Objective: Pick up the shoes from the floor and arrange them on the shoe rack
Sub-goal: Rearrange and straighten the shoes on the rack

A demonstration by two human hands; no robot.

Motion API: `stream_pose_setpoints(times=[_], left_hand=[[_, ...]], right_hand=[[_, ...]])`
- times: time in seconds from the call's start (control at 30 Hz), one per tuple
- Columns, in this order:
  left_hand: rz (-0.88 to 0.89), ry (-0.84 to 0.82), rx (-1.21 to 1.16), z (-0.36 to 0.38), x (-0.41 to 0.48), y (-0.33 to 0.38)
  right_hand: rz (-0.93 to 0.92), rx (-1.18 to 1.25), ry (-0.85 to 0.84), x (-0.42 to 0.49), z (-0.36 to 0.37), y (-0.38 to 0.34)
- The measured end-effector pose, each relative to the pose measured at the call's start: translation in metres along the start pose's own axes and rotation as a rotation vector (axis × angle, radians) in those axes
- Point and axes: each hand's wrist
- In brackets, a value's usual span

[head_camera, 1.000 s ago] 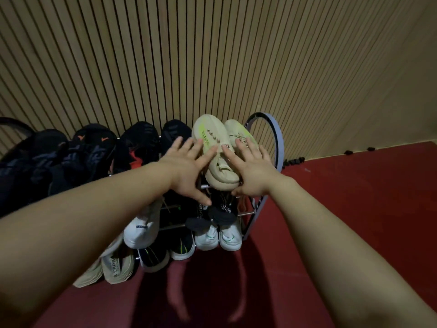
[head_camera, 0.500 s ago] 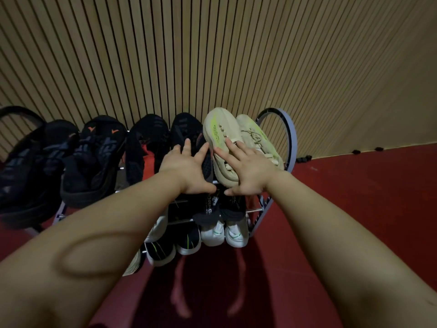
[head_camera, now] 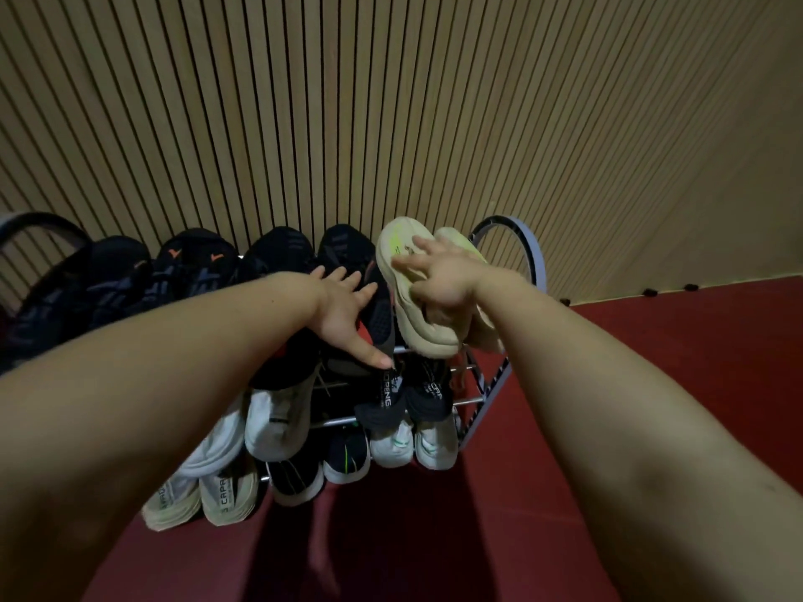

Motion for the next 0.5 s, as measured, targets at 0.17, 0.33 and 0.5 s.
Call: stream_pose_setpoints(times=[0.17, 0.33, 0.5], left_hand=[[0.018, 0.119, -0.064, 0.017, 0.008, 0.002], [-0.047, 0.134, -0.086, 0.024, 0.007, -0.001], [-0.073, 0.095, -0.110, 0.020, 0.004, -0.003]], right_hand=[[-0.060, -0.004, 0.022, 0.046, 0.010, -0.029], [0.026, -0.312, 0.042, 0.083, -0.003, -0.056], [0.136, -0.362, -0.005, 0.102, -0.002, -0.075]])
Point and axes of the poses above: each hand's wrist, its own x-axis towards the middle knuckle, its own z-axis out of the palm, y = z × x, and after that the axes turned 13 degrees about z, right-handed
